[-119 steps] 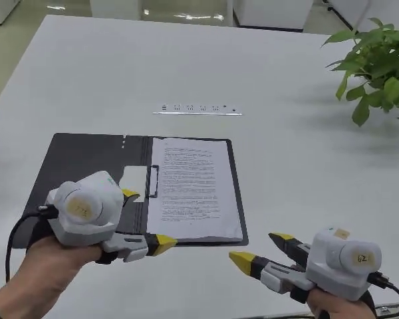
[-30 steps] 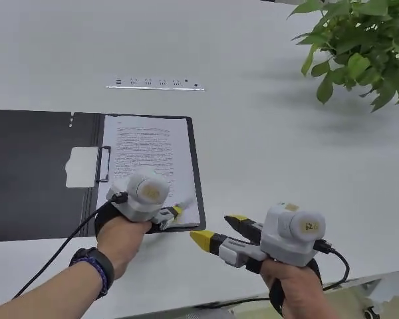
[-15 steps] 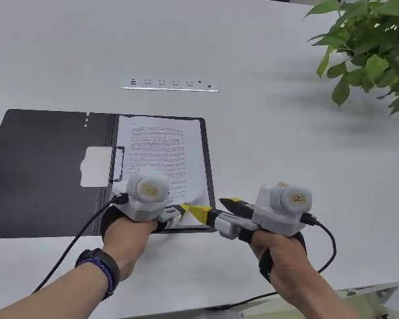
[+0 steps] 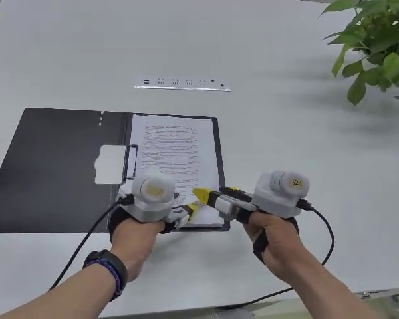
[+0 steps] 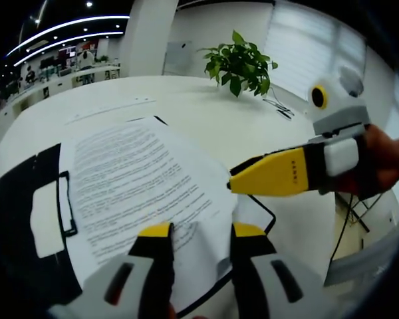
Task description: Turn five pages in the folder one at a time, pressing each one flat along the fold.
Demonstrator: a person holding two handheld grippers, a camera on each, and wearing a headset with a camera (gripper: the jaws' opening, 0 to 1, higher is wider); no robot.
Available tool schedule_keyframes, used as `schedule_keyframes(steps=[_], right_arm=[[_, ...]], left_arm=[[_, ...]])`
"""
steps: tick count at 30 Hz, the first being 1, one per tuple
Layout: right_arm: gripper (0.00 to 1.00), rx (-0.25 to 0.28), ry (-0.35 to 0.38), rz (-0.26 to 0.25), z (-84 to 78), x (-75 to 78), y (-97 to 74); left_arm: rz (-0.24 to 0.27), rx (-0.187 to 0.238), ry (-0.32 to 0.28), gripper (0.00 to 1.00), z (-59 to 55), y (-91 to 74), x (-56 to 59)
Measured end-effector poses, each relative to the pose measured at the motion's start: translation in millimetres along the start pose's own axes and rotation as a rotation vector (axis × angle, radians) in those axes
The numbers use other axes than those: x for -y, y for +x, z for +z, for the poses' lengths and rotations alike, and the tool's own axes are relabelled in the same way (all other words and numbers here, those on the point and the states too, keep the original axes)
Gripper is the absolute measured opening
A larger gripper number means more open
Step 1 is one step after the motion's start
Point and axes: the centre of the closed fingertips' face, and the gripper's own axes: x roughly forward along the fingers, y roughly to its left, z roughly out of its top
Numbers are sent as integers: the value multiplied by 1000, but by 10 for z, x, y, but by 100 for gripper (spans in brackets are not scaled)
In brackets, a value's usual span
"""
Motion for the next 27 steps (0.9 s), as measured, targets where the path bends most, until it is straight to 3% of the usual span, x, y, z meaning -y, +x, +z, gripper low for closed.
schedule_keyframes(steps=[6,10,16,22,27], right_arm=[[45,33,56,11,39,9,30],[40,42,63,13,49,0,-4],[29,67,92,2,51,26,-73],[17,78,95,0,41,19,-112],[12,84,112,16,37,-38,-110]], left_arm=[[3,-3,-2,34,-49,-67,6],[11,-1,-42,39,-59,-141,-5],[-11,-11,-31,49,-101,-245,120],[-8,-13,-2,53,-85,-345,119],[4,-9,36,55,-54,-556,103]])
